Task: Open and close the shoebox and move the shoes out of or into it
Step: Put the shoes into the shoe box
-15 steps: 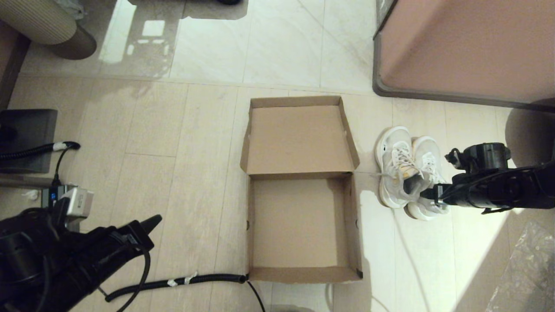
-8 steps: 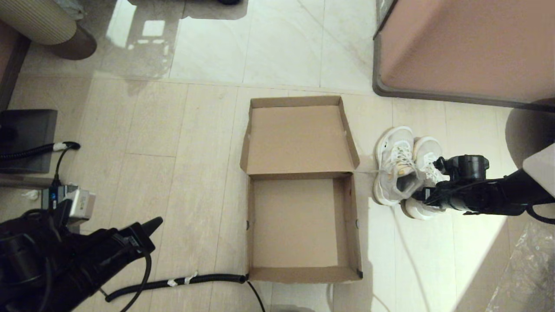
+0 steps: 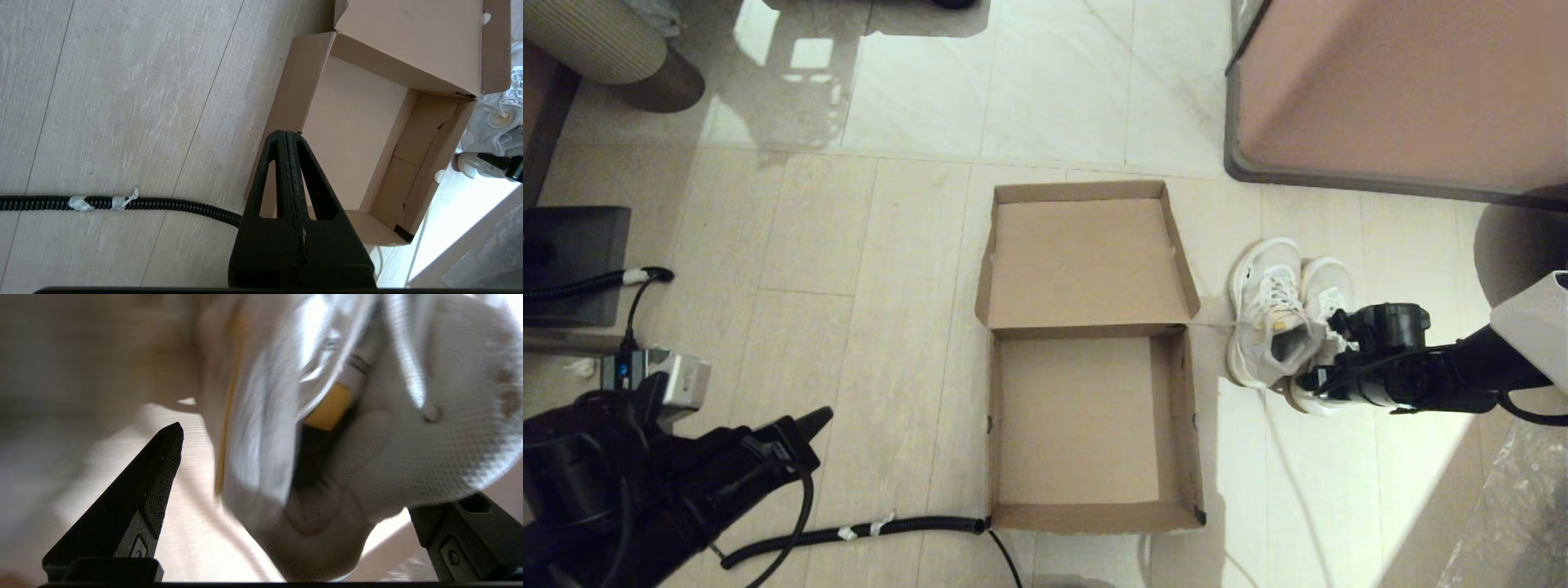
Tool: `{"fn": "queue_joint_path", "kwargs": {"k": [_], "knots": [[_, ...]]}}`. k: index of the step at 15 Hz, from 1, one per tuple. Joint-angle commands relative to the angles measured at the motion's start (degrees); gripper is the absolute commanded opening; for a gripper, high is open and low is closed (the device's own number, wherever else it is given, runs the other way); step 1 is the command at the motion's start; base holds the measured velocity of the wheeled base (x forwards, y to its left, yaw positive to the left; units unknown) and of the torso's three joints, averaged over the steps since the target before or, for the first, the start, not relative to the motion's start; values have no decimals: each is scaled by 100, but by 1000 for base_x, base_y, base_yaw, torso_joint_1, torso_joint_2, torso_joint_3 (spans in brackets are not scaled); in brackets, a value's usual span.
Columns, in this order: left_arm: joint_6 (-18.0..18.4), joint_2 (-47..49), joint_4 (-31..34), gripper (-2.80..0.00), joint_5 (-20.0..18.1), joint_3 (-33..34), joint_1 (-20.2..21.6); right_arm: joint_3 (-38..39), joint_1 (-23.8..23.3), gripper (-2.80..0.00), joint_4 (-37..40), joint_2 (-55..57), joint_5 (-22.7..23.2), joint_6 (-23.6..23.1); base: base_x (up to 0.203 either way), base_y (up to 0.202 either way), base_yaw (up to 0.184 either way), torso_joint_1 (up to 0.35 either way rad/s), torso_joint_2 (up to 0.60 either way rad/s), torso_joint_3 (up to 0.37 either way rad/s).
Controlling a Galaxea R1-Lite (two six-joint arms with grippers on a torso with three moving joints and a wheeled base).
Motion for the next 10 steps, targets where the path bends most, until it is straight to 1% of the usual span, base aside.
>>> {"fn": "queue_joint_path", "kwargs": {"k": [1,3,4,7,8,9,10], "knots": [[-15,-32,-39,-280,0,34,-1,11,298,0,-18,-79,2,129,0,0,0,0,0,0],[-15,-84,-39,-280,19,43,8,-14,310,0,-26,-60,-47,105,0,0,0,0,0,0],[-15,-98,-39,-280,40,46,5,-25,223,0,-26,-54,-47,105,0,0,0,0,0,0],[-15,-181,-39,-280,44,140,-1,-131,-408,0,-38,22,-102,66,0,0,0,0,0,0],[-6,-190,-39,-280,44,170,-1,-185,-594,0,-64,93,-271,10,0,0,0,0,0,0],[-6,-208,-39,-280,44,183,-1,-293,-733,0,-75,139,-540,-7,0,0,0,0,0,0],[-6,-208,-39,-280,35,180,-1,-341,-806,0,-79,138,-621,10,0,0,0,0,0,0]]}}
